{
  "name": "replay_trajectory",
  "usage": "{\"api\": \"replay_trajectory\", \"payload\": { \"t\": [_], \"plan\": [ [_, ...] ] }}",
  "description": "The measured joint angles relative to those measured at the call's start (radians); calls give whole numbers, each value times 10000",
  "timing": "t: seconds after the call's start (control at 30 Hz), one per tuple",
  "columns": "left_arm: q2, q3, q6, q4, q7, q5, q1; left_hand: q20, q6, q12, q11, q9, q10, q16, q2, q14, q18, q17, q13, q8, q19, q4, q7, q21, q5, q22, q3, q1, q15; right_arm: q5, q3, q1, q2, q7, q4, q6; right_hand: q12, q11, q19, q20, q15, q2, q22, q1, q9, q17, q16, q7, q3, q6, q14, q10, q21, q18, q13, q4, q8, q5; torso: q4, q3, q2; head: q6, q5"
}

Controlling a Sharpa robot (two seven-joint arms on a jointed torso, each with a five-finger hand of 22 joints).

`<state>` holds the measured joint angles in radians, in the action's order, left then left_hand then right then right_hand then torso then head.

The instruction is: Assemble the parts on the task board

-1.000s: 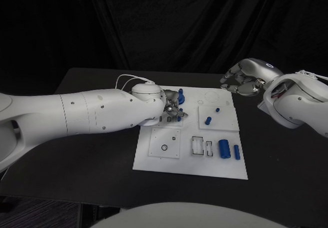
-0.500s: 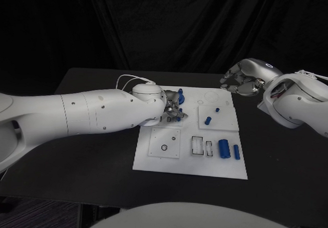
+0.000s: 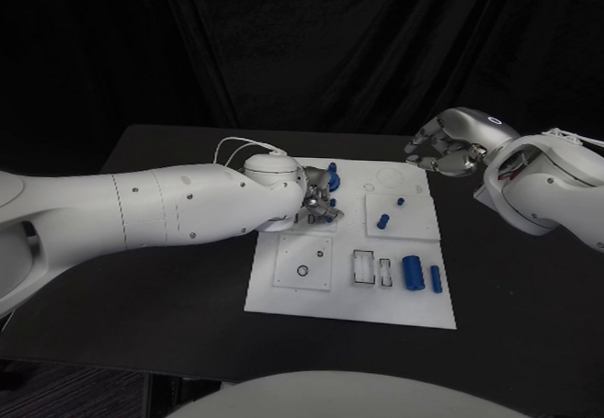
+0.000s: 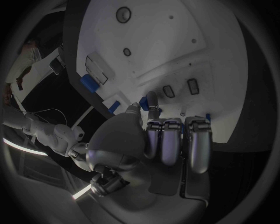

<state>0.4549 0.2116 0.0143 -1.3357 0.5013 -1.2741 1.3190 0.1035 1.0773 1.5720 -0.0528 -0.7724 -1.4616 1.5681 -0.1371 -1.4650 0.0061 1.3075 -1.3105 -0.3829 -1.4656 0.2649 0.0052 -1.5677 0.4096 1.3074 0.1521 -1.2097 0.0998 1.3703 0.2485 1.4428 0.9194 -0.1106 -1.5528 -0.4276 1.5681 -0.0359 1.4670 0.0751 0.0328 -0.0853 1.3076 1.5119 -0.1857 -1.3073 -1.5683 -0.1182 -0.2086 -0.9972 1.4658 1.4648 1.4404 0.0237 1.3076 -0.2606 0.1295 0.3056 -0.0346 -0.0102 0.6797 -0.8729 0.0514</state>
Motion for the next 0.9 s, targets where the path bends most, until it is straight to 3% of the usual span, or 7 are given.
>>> {"api": "replay_trajectory", "payload": {
  "t": [0.23,0.4,0.9],
  "plan": [
    [15,-7,40,-6,-8,1,-2,0,0,1,2,-82,2,0,202,1,1,0,5,236,0,-70,1,0,482,0,-487,-345,-1,0,0,0,-14,-22,0,30,0,0,0,0,0,0,-1,0,12,0,0,0,0,0,0,0,-56,1,5,0,0,0,1,0,12,2,48],
    [31,-16,40,-15,-31,1,-2,0,78,-1,-33,-156,-34,0,429,1,1,0,24,399,0,-80,0,0,1018,0,-975,-584,-2,0,0,0,-65,-37,20,65,0,0,0,0,0,0,-1,0,11,0,0,0,0,0,0,0,-57,1,4,0,0,0,4,2,18,2,58],
    [349,-15,-37,-135,-64,33,-2,0,236,-8,-72,-368,-75,0,882,0,0,0,28,608,0,41,-13,0,1166,0,-2055,-732,-2,0,0,0,-84,-79,59,156,0,0,0,0,0,3,-2,3,20,0,0,0,0,0,0,1,-57,0,3,0,0,-1,10,5,6,3,28]
  ]
}}
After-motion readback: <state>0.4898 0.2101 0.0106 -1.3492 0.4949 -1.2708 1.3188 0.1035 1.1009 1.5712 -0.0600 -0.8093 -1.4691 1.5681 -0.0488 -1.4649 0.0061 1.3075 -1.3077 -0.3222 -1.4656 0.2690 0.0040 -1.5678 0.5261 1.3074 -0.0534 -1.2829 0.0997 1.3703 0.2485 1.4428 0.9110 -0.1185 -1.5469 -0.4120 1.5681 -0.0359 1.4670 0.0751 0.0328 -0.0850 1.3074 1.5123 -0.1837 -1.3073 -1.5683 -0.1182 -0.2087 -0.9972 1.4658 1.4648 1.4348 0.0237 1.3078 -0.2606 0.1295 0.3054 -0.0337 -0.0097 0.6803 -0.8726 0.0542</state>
